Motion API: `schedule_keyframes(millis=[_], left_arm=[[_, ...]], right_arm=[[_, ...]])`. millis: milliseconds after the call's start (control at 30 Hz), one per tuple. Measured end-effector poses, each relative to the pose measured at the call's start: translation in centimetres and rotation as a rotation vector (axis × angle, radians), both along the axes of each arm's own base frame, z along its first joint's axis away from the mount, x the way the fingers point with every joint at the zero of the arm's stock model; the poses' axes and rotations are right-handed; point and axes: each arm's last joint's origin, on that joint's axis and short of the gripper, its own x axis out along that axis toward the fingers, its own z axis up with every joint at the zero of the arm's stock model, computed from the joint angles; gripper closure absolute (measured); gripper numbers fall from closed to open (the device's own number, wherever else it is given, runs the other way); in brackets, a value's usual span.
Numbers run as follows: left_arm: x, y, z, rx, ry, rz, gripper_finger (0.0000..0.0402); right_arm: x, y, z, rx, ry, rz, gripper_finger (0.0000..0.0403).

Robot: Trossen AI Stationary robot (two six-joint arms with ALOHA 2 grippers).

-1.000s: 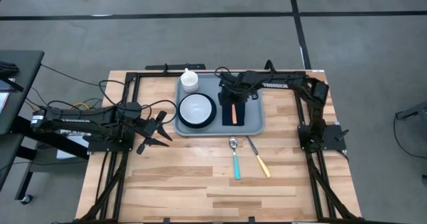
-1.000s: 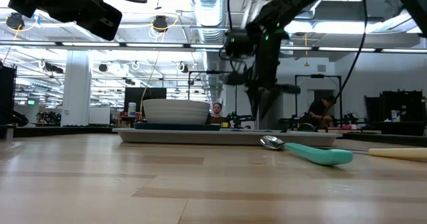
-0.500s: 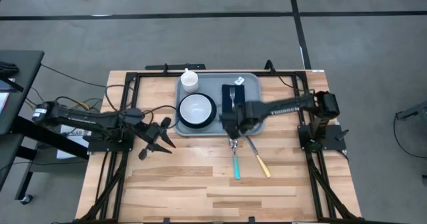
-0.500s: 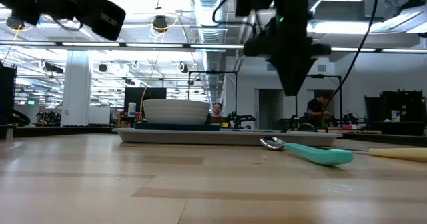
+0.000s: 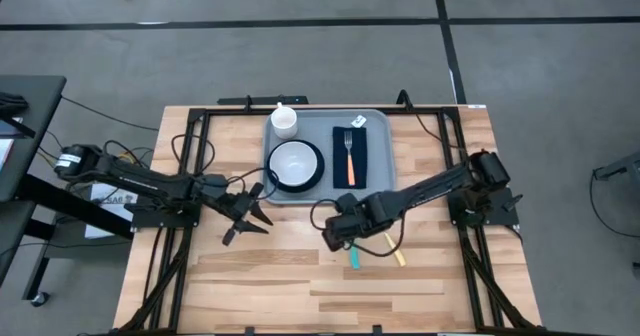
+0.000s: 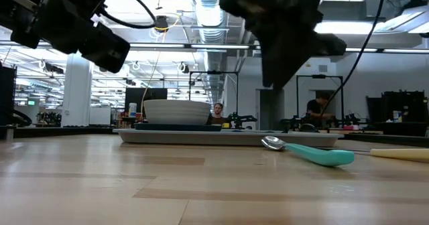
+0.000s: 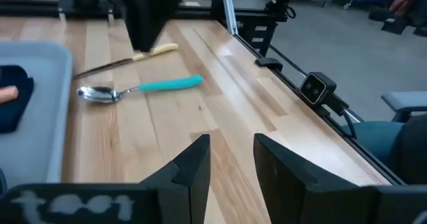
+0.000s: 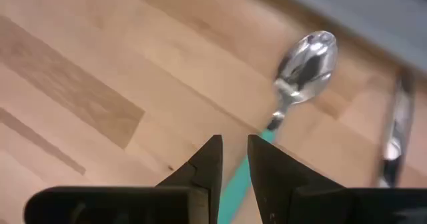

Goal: Set up tray
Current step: Put the blue spoon to the left of the orange fork on the blue table napkin

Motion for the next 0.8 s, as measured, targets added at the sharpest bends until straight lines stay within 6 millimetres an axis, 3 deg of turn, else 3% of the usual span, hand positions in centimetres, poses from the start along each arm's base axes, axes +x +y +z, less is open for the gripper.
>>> schedule_keyframes(millis=[433,800], left_arm=[[0.0,0.0,0.0,-0.008,0.001,0.004,0.0299],[0.0,0.0,0.0,-0.006,-0.001,0.002,0.0299]], right_arm=[[1.2,-1.7,-4.6,0.019,0.174,-0.080,0.0336],[1.1,-1.9,-4.7,0.081,0.216,-0.065,0.0336]])
